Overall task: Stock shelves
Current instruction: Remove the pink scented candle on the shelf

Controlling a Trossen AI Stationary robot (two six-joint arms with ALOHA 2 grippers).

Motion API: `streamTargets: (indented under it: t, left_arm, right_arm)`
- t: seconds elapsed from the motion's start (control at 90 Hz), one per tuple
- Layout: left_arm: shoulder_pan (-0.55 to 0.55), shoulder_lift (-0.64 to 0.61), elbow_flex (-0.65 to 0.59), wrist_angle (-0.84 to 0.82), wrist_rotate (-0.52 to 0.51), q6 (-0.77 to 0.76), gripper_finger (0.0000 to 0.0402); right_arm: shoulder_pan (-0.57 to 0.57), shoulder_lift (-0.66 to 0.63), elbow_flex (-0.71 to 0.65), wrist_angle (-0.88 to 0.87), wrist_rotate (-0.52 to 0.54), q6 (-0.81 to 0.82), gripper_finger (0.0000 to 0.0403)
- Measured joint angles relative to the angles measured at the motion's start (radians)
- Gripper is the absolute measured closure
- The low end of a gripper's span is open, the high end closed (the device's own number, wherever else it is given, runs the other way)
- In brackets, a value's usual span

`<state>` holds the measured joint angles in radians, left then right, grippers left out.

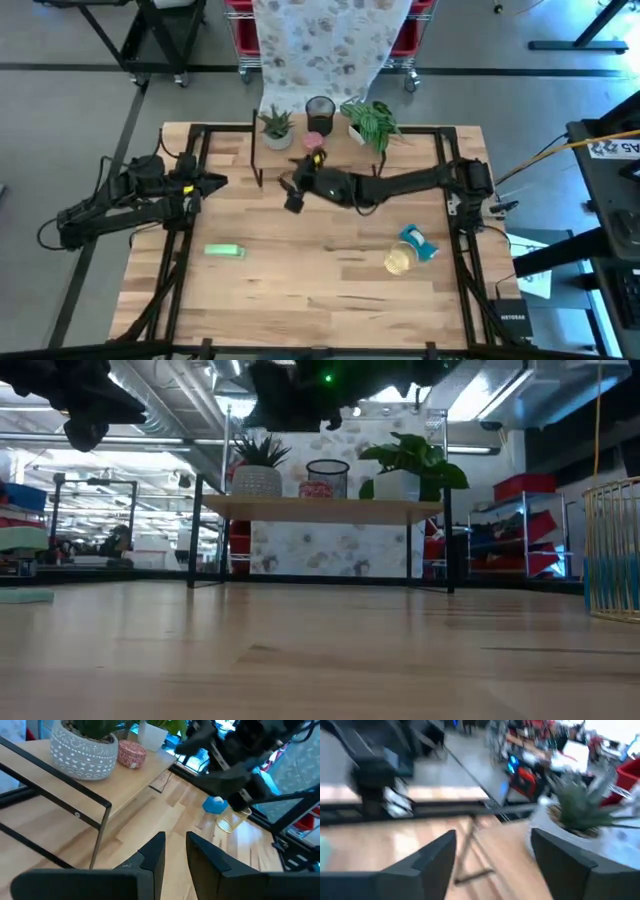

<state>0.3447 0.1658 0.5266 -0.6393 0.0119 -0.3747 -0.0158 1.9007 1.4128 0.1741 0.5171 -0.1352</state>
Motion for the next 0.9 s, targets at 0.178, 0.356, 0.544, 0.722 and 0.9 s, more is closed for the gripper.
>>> streamTargets:
  t: [0.178, 0.356, 0.544, 0.722, 0.9]
  left_arm:
    - [0.0, 0.0, 0.0, 0.0, -0.001, 0.011, 0.0341]
    - [0.0, 0.0, 0.0, -0.003, -0.001, 0.01, 0.0341]
    - [0.0, 0.0, 0.0, -0.003, -0.001, 0.011, 0.0341]
    - [0.0, 0.0, 0.0, -0.004, -0.001, 0.01, 0.0341]
    - [0.0, 0.0, 0.0, -0.004, -0.001, 0.01, 0.0341]
  right_arm:
    - [-0.02, -0.033, 0.027, -0.22, 0.124, 0.051, 0.0042]
    - [-0.018, -0.073, -0.066, -0.284, 0.198, 0.223, 0.0028]
    - [-0.024, -0.072, -0.182, -0.151, 0.306, 0.381, 0.0039]
    - [-0.056, -0.07, -0.317, 0.125, 0.32, 0.469, 0.0048]
    - [-0.113, -0.069, -0.394, 0.269, 0.231, 0.503, 0.0049]
